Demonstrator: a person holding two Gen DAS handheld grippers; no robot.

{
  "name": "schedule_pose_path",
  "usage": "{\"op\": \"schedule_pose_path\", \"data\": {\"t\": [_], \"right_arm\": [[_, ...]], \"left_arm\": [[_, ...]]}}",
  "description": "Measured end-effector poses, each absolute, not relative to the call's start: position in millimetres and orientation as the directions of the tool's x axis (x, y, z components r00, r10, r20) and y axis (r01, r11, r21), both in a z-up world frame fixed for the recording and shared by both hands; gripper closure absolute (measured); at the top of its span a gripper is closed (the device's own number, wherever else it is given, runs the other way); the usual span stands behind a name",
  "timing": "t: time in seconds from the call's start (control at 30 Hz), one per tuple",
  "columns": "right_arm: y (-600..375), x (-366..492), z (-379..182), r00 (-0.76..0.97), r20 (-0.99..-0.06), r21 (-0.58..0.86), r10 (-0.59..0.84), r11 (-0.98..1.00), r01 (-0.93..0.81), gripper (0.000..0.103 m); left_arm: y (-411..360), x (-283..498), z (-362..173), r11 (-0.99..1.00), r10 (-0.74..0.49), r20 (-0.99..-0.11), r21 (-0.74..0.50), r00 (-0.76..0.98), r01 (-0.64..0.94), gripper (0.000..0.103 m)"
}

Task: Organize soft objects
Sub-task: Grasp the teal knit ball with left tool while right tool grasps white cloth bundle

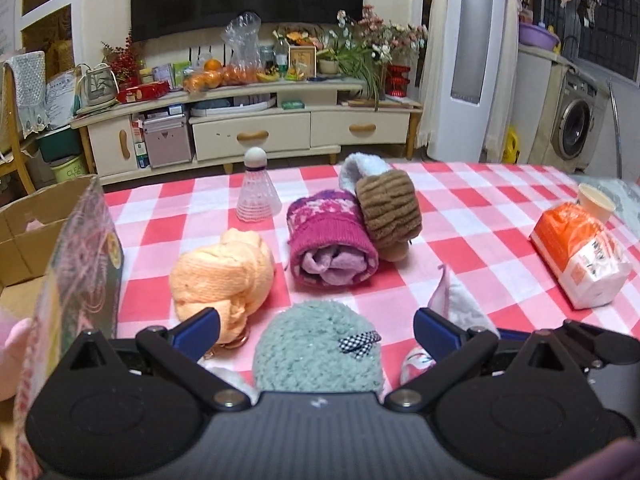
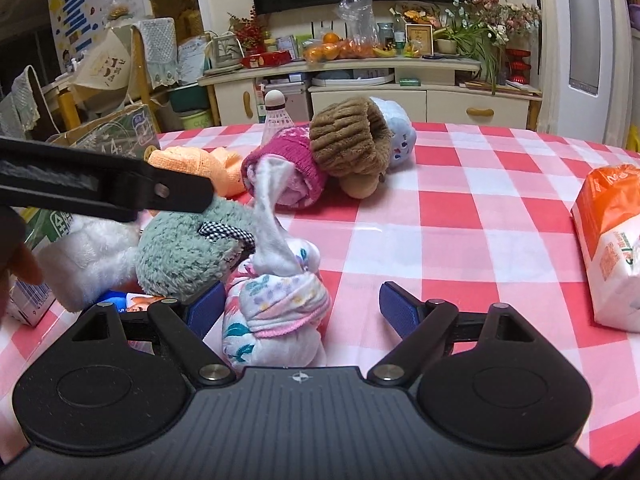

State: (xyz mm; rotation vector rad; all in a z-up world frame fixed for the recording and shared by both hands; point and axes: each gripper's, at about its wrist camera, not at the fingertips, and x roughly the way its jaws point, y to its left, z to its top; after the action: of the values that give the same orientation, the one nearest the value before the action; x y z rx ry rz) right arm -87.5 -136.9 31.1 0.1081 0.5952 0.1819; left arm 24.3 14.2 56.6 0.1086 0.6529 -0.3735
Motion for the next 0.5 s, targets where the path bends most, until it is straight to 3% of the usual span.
{"op": "schedule_pose_path", "data": {"t": [0.23, 0.5], "right_arm": [[-142, -84, 29, 0.800, -0.556, 0.175, 0.225, 0.973, -0.151, 0.000], [-142, -79, 28, 0.790, -0.565, 0.185, 0.238, 0.970, -0.159, 0.000]], "left_arm": [[1, 39, 42, 0.926, -0.267, -0.664, 0.024, 0.699, 0.377, 0.002], [-3, 49, 30, 0.932, -0.223, -0.705, 0.050, 0.674, 0.360, 0.019]]}}
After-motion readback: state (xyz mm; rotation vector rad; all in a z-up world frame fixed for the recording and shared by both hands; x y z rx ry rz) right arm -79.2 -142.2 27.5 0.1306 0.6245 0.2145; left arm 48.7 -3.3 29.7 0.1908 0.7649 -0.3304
